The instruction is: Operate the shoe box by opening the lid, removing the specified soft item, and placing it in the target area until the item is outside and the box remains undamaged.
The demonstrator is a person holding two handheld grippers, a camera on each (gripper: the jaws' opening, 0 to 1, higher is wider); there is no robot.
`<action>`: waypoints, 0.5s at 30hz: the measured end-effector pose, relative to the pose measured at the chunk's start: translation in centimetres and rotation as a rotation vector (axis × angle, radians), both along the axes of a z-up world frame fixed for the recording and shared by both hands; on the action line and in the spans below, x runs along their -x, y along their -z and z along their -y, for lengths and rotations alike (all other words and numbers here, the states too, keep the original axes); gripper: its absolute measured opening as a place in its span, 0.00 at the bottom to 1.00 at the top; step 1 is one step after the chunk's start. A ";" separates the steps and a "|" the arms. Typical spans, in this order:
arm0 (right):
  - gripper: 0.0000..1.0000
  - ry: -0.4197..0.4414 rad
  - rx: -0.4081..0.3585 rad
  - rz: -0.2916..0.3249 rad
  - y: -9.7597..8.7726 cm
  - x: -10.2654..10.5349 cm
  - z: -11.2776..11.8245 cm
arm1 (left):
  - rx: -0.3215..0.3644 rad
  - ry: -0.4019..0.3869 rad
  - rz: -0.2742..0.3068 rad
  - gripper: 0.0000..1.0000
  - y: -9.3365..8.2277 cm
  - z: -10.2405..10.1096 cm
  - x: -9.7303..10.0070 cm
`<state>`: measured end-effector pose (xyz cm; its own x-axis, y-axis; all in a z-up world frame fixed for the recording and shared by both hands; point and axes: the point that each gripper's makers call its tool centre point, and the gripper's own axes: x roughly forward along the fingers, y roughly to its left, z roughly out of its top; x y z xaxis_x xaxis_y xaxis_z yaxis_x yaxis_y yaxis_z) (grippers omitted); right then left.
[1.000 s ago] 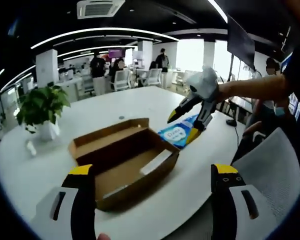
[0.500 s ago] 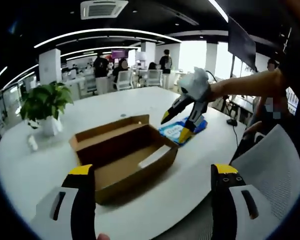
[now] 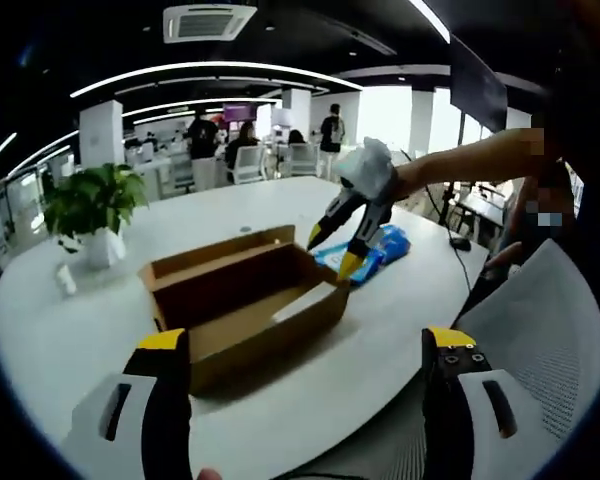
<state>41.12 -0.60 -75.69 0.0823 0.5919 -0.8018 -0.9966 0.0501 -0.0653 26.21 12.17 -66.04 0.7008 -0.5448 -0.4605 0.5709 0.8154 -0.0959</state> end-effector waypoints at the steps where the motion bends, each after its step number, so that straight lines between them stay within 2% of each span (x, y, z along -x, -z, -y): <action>1: 0.48 -0.010 0.000 0.002 0.1 0.0 -0.2 | 0.003 -0.005 0.003 1.00 0.1 -0.1 0.1; 9: 0.46 -0.058 0.008 -0.019 1.2 0.4 -0.8 | -0.025 -0.007 0.006 1.00 0.9 -0.2 0.7; 15: 0.44 -0.078 0.020 -0.018 1.9 0.4 -1.1 | 0.011 -0.018 0.019 1.00 0.5 0.1 1.2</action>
